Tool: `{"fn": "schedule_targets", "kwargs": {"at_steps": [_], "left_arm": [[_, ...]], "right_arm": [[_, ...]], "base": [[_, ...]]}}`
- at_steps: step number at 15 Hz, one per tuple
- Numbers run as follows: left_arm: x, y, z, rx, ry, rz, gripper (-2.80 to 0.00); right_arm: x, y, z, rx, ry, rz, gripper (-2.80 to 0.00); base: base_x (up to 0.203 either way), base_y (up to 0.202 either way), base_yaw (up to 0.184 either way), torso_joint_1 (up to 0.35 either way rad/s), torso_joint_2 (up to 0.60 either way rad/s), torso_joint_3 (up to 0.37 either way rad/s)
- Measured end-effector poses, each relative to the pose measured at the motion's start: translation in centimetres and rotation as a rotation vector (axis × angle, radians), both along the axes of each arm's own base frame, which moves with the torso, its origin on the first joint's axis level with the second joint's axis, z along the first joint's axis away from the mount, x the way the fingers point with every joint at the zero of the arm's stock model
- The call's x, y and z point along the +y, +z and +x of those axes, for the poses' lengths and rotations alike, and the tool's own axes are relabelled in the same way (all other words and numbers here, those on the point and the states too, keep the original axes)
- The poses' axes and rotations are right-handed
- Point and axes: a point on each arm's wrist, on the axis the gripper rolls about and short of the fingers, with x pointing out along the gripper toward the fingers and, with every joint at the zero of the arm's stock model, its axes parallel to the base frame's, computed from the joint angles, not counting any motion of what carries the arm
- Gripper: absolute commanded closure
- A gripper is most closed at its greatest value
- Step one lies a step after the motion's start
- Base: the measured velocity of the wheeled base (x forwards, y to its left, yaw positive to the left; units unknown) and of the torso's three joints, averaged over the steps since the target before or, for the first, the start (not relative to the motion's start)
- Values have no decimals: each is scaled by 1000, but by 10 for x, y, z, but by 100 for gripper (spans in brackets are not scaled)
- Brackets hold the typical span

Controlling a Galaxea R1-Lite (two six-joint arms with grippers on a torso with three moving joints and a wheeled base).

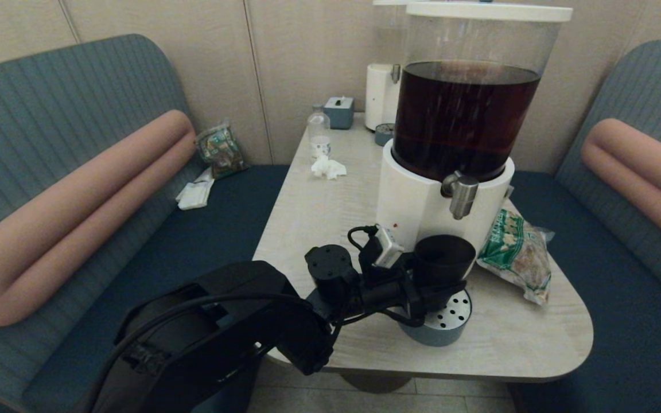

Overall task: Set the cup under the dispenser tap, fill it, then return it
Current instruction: Place the cup next to the water dispenser

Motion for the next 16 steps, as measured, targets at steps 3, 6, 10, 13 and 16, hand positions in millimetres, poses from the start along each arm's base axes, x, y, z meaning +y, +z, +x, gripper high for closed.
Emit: {"fn": "schedule_targets", "kwargs": {"at_steps": [3, 6, 10, 13, 16], "left_arm": [[9, 3, -11, 34, 7, 23, 0], [15, 13, -16, 52, 18, 26, 0], [36, 28, -17, 71, 73, 18, 0], [58, 35, -11, 78, 126, 17, 0], [91, 40, 3, 77, 206, 21, 0]], "right_arm": [[0, 0, 0, 0, 0, 0, 0], [0, 0, 0, 0, 0, 0, 0], [0, 0, 0, 0, 0, 0, 0], [0, 0, 0, 0, 0, 0, 0], [0, 0, 0, 0, 0, -1, 0]], "base": [[0, 0, 0, 0, 0, 0], [0, 0, 0, 0, 0, 0], [0, 0, 0, 0, 0, 0], [0, 0, 0, 0, 0, 0], [0, 0, 0, 0, 0, 0]]}}
